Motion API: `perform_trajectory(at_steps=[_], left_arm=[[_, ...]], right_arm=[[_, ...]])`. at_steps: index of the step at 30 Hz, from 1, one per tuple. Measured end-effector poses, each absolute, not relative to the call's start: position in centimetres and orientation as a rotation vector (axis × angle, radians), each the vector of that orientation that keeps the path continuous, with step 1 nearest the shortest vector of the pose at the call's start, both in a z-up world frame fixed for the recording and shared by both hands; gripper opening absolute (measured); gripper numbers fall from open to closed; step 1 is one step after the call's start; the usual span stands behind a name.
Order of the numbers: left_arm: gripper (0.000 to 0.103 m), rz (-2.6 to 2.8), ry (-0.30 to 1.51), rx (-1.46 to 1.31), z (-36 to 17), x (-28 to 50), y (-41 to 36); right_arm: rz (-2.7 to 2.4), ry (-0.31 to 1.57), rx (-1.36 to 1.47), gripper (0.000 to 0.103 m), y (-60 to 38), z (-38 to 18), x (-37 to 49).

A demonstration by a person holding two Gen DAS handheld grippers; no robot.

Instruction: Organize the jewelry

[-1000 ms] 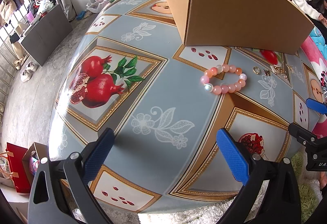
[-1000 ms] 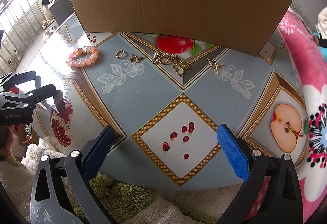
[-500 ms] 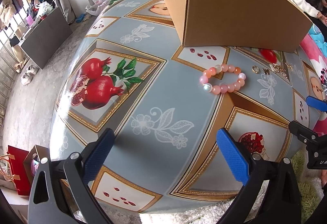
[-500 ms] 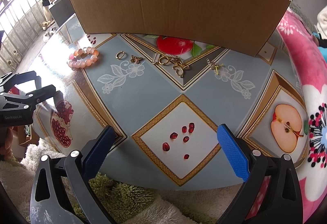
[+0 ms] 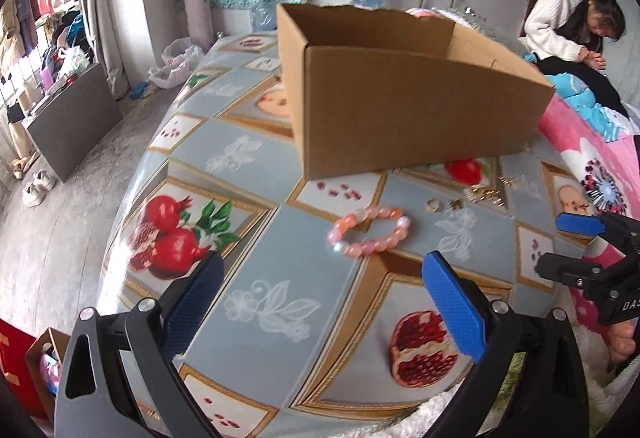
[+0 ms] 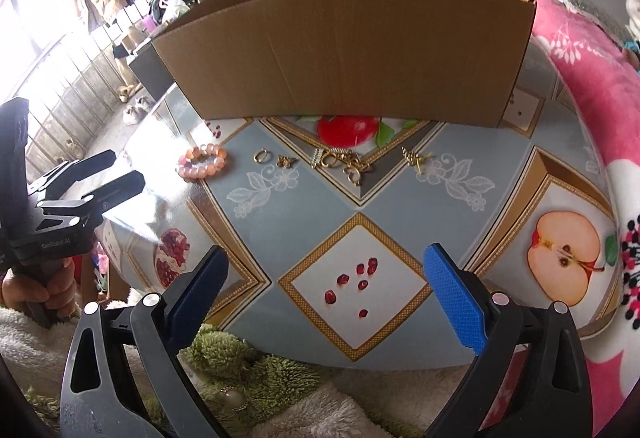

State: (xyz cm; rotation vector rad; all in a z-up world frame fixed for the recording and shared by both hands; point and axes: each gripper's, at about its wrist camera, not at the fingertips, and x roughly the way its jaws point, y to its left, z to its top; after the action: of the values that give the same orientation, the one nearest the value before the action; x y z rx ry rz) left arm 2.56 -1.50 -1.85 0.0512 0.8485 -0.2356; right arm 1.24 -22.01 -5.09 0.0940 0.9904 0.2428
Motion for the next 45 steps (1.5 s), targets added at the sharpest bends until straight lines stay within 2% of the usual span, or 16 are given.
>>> perform_trajectory(at_steps=[4,8,15,18,22,28,45], left_arm=[[0.088,-0.331,0.801,0.101,-1.1,3.0,-4.4],[0.070,-0.418,0.783,0.167,-1.2,3.7,-7.1],[0.038,-0.501,0.823,0.203,-2.7,5.3,-9.6],[0.030,-0.519,0.842,0.221,-3.2,5.7,-10.1],[0.026,-0.524,0.851,0.257,-3.6,5.9,-10.6],[0.025,-0.532,0.869,0.262,-4.1,6.2,-10.9],[0.025,-0.510,0.925,0.296,-5.8,8.2,-11.7]], right_arm=[[0.269,0.922,0.105,0.087,-22.9,-3.6,1.1],[0.277,0.903,0.103,0.078,-23.8,-3.1,1.5],[0.309,0.948,0.166,0.044,-23.0,-4.0,3.3],[0.331,0.963,0.155,0.034,-22.5,-4.5,4.0],[0.375,0.988,0.151,0.020,-21.8,-5.3,4.9],[0.372,1.026,0.117,0.013,-21.9,-6.2,5.7],[0.325,1.001,0.157,0.016,-24.4,-5.7,5.3]])
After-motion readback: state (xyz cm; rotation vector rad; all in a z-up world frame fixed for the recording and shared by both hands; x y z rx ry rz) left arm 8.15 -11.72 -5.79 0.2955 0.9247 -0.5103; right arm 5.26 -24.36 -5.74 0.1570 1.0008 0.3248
